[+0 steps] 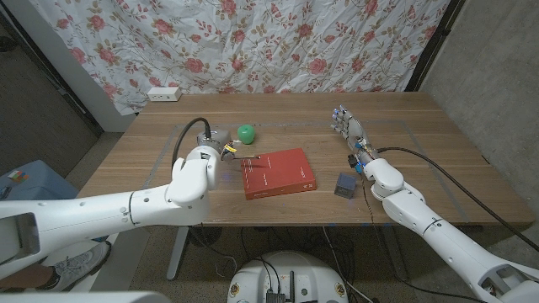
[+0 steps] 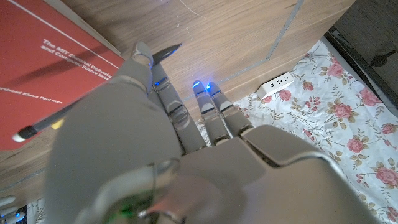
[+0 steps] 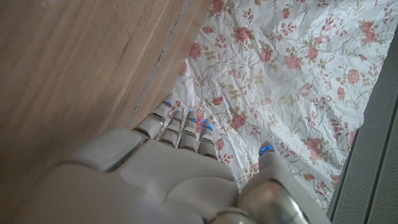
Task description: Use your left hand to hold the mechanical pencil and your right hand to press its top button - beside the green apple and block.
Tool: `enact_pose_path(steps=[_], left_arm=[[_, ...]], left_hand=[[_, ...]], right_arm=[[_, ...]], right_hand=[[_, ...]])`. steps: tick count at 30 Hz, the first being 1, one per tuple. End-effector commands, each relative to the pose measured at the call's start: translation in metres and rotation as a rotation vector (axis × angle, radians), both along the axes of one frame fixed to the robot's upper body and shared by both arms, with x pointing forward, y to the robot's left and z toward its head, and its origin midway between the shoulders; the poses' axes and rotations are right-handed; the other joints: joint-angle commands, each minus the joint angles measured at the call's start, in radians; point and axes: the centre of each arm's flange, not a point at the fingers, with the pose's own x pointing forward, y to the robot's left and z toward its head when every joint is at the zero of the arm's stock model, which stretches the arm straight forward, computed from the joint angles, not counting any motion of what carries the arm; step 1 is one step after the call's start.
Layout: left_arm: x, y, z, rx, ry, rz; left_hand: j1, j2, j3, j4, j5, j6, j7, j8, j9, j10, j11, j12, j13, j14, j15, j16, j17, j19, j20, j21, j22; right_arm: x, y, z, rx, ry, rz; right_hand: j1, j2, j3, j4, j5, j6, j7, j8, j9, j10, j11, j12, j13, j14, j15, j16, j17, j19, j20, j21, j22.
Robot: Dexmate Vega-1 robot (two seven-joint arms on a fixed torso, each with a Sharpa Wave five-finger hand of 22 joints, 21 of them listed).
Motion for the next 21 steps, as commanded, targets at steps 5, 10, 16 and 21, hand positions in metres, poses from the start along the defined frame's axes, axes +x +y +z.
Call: enact_pose_path(steps=[5, 10, 16, 21], left_arm=[[0.0094, -0.0046, -0.0085, 0.013, 0.025, -0.003], [0.0118, -0.0046, -0.0086, 0.016, 0.036, -0.003], [0.0139, -0.0054, -0.0082, 0.036, 0.038, 0.009], [0.0156, -0.0072, -0.0086, 0.044, 0.044, 0.017]], left_hand=[[0.002, 0.005, -0.001, 0.002, 0.004, 0.002, -0.008, 0.003, 0.001, 0.029, -0.022, 0.003, 0.001, -0.004, -0.170, 0.002, 0.003, -0.004, -0.047, -0.003, 0.001], [0.000, 0.004, -0.003, 0.002, 0.004, -0.002, -0.010, 0.003, 0.001, 0.026, -0.021, 0.002, 0.001, -0.003, -0.170, 0.002, 0.003, -0.004, -0.048, -0.002, 0.001], [-0.001, 0.001, -0.004, 0.002, 0.003, -0.007, -0.008, 0.001, 0.001, 0.022, -0.021, 0.001, 0.001, -0.004, -0.170, 0.001, 0.003, -0.003, -0.048, -0.002, 0.001], [-0.004, -0.002, -0.007, 0.003, 0.003, -0.007, -0.008, 0.002, 0.002, 0.019, -0.021, 0.000, 0.001, -0.004, -0.168, 0.001, 0.003, -0.003, -0.048, -0.002, 0.001]], right_arm=[[0.0055, -0.0033, -0.0025, 0.026, 0.039, 0.015], [0.0073, -0.0033, -0.0019, 0.025, 0.043, 0.016], [0.0098, -0.0026, -0.0025, 0.030, 0.047, 0.030], [0.0108, -0.0018, -0.0030, 0.026, 0.050, 0.032]], right_hand=[[-0.005, 0.030, 0.007, 0.004, 0.002, -0.006, 0.005, 0.001, 0.001, 0.003, 0.003, 0.000, 0.000, 0.003, -0.008, 0.000, -0.001, 0.001, -0.007, 0.000, 0.003], [-0.007, 0.031, 0.007, 0.006, 0.002, -0.002, 0.007, 0.003, 0.001, 0.003, 0.004, 0.000, 0.000, 0.004, -0.007, 0.000, -0.001, 0.001, -0.007, 0.000, 0.003], [-0.010, 0.030, 0.007, 0.008, 0.001, 0.004, 0.007, 0.005, 0.001, 0.004, 0.005, 0.001, 0.000, 0.006, -0.006, 0.001, -0.002, 0.000, -0.007, 0.000, 0.003], [-0.010, 0.030, 0.008, 0.008, 0.001, 0.007, 0.004, 0.006, 0.001, 0.005, 0.005, 0.001, 0.000, 0.007, -0.006, 0.002, -0.003, 0.000, -0.006, 0.000, 0.003]])
